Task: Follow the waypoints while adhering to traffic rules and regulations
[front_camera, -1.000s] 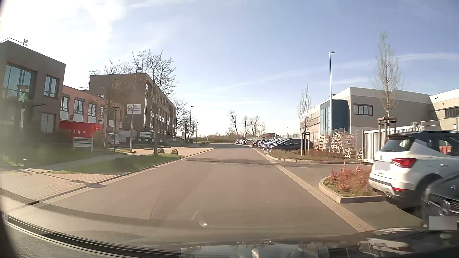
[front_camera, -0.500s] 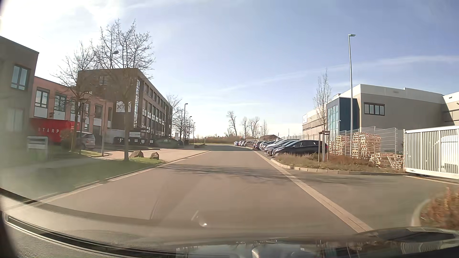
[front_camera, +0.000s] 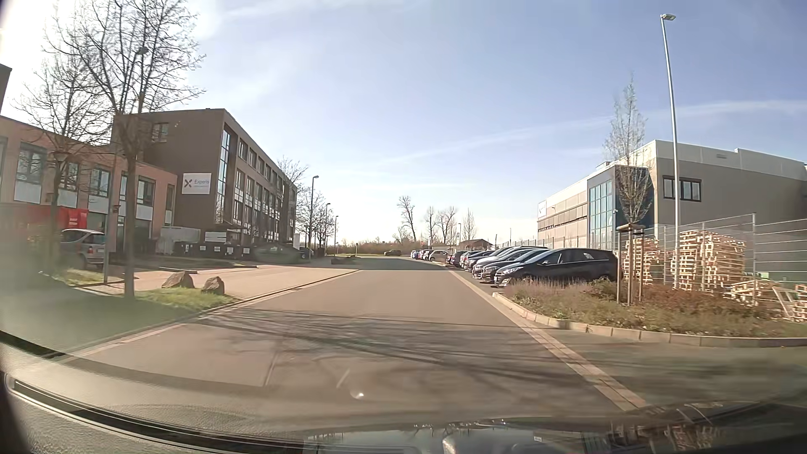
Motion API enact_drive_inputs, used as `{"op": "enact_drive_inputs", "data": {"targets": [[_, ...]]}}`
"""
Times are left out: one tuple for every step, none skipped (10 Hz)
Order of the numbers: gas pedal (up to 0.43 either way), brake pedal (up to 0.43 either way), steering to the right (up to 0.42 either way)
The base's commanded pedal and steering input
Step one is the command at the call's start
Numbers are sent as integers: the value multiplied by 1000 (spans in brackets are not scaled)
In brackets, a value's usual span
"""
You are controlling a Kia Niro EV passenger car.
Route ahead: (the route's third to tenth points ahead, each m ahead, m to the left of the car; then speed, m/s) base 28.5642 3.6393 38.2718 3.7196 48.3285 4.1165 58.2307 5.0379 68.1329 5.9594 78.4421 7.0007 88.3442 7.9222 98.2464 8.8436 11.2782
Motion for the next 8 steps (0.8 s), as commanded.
{"op": "enact_drive_inputs", "data": {"targets": [[169,0,-1],[169,0,-1],[169,0,-2],[169,0,-2],[169,0,-3],[169,0,-4],[169,0,-5],[169,0,-6]]}}
